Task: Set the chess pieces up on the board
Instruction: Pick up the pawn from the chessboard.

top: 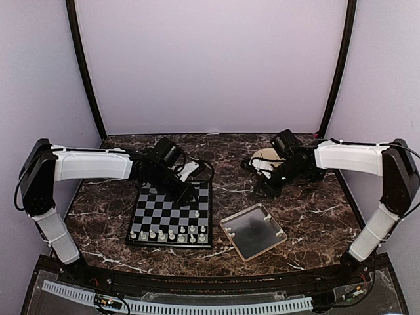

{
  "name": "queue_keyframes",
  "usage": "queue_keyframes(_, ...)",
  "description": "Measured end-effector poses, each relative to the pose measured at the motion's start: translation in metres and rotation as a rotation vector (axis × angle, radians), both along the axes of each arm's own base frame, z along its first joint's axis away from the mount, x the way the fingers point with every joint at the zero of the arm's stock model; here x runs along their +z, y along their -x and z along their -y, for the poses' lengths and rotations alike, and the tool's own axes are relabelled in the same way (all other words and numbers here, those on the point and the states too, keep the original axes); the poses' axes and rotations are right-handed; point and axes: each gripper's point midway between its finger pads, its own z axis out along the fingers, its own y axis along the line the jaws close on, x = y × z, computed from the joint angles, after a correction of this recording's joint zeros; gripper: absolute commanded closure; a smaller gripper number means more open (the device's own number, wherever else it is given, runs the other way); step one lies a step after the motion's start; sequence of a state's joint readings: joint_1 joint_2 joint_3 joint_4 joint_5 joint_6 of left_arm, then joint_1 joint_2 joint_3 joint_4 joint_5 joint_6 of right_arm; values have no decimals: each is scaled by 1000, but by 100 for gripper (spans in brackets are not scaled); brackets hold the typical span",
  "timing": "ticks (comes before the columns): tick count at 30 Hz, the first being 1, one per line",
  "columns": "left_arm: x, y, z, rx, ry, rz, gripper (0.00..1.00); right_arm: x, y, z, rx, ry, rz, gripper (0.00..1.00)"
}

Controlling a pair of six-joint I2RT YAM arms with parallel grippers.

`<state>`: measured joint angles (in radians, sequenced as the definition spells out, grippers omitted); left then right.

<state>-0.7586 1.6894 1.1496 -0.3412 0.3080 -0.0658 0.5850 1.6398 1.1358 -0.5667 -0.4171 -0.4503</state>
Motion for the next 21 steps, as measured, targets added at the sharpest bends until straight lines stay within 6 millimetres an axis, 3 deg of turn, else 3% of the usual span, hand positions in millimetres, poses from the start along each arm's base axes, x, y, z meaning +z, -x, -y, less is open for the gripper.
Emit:
queue_keyframes(6, -27, 9, 23, -73, -105, -43, 68, 4, 6, 5, -10, -40, 27, 57)
queue_keyframes(12, -44, 9, 23, -85, -210, -25, 73, 22, 1, 0, -6, -94, 82, 57)
queue_keyframes(21, -53, 5, 12, -75, -285, -11, 77, 21, 2, 0, -6, -100, 82, 57)
